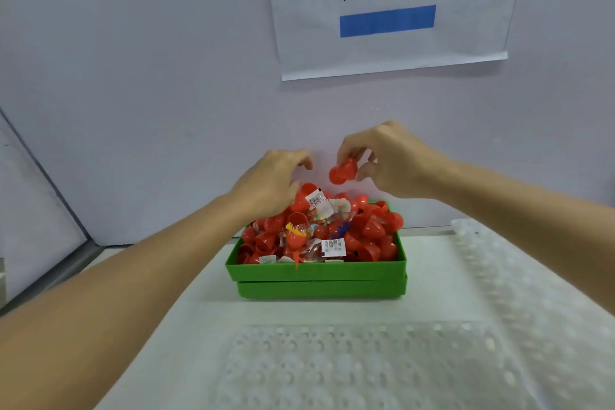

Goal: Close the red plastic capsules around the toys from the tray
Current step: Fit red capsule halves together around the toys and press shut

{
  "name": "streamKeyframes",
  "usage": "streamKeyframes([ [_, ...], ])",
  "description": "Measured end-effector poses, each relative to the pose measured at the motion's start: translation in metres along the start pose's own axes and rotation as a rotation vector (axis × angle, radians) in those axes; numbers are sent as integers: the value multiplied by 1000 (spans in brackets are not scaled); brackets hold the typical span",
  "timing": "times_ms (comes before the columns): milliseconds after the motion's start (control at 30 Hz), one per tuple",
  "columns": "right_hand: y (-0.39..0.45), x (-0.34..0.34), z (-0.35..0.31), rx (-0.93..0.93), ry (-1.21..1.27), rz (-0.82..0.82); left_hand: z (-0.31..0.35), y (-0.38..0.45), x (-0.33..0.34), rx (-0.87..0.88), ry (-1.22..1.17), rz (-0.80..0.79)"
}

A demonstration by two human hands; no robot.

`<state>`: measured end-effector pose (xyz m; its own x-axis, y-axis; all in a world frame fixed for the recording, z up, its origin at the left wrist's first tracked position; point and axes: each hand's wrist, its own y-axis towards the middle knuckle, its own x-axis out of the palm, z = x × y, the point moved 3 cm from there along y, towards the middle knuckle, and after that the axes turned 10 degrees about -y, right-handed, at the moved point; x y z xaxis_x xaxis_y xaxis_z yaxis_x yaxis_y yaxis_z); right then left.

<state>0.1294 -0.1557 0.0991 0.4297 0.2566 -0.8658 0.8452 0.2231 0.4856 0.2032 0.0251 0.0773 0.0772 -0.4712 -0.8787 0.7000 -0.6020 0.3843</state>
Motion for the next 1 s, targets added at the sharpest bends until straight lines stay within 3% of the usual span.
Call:
streamKeyframes([
  [167,-5,9,9,115,-42,61,2,-13,2,-13,-104,82],
  [367,-21,31,12,243,7,-193,14,-45,-5,-36,-266,175],
  [533,-37,10,9,297,34,-126,25,-85,-20,-45,-346,192],
  [833,-141,-30,-41,291,188,131,50,-183,-45,-244,-414,-180],
  [933,-191,-30,-57,316,277,125,59,-220,-42,-341,-354,-333],
  [1000,-220,-30,-63,329,296,101,70,-241,-39,-376,-326,-352],
])
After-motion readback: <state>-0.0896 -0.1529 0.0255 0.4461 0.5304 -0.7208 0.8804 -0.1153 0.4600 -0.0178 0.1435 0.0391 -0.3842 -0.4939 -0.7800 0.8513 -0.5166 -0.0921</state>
